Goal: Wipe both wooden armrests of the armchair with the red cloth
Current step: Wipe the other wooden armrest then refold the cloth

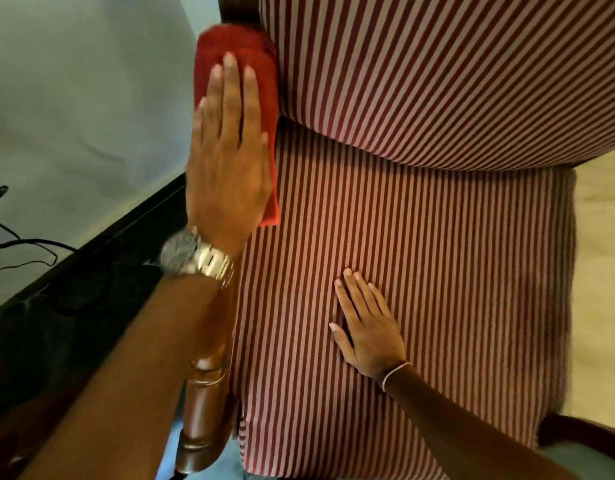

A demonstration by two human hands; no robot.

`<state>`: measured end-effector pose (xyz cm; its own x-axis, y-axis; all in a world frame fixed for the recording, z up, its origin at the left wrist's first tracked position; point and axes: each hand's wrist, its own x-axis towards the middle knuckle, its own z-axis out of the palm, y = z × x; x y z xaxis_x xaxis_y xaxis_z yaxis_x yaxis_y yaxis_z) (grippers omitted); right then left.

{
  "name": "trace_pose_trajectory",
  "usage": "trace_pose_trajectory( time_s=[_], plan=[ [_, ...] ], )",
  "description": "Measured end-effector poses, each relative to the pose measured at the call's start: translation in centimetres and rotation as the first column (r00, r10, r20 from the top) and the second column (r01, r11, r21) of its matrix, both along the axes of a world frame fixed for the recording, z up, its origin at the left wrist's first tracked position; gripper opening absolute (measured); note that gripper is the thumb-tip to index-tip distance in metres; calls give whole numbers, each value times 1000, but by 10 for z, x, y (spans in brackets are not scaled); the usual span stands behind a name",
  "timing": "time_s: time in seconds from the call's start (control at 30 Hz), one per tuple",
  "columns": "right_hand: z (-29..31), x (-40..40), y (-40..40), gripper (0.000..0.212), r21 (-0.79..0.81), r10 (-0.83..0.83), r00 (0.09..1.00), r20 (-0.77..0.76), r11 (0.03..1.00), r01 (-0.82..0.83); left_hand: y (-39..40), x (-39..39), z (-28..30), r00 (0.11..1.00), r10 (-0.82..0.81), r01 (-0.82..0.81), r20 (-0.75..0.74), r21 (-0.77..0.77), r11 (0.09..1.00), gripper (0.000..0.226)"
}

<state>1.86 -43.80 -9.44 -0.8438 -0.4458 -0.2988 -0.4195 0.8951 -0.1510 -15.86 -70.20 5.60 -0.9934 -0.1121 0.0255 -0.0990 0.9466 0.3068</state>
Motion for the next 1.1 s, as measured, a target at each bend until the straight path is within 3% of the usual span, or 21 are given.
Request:
trace_pose_trajectory(
  time_s=[0.17, 0.23, 0.37, 0.53, 0.63, 0.83, 0.93, 1.1],
  plan=[
    [-6, 2, 3, 74, -17, -1, 999, -34, 1000, 1, 6, 175, -4, 989, -74, 83, 129, -59, 995, 62],
    [-9, 4, 2, 74, -23, -5, 999, -41, 1000, 4, 1, 203, -7, 980, -128, 141, 153, -78, 987, 66],
    [-8, 2, 2, 73, -12, -8, 999, -36, 1000, 7, 4, 120, -8, 987, -125, 139, 103, -140, 980, 62],
    [-4, 2, 1, 73, -6, -17, 1000, -5, 1000, 17, 2, -23, -2, 998, -50, 47, -47, -57, 997, 62],
    [-3, 0, 1, 73, -14, -32, 999, -11, 999, 32, 0, 7, -7, 998, -47, 46, -49, -16, 999, 59],
    [-2, 3, -2, 73, 3, -42, 999, -8, 999, 42, 2, 179, -6, 986, -120, 129, 117, -73, 989, 65],
    [-2, 4, -5, 72, 5, -49, 999, -18, 999, 50, 3, 143, -8, 985, -133, 146, 110, -119, 982, 66],
    [0, 3, -3, 73, 3, -36, 999, -11, 999, 36, 3, 2, -3, 996, -76, 73, -37, -78, 994, 67]
  ],
)
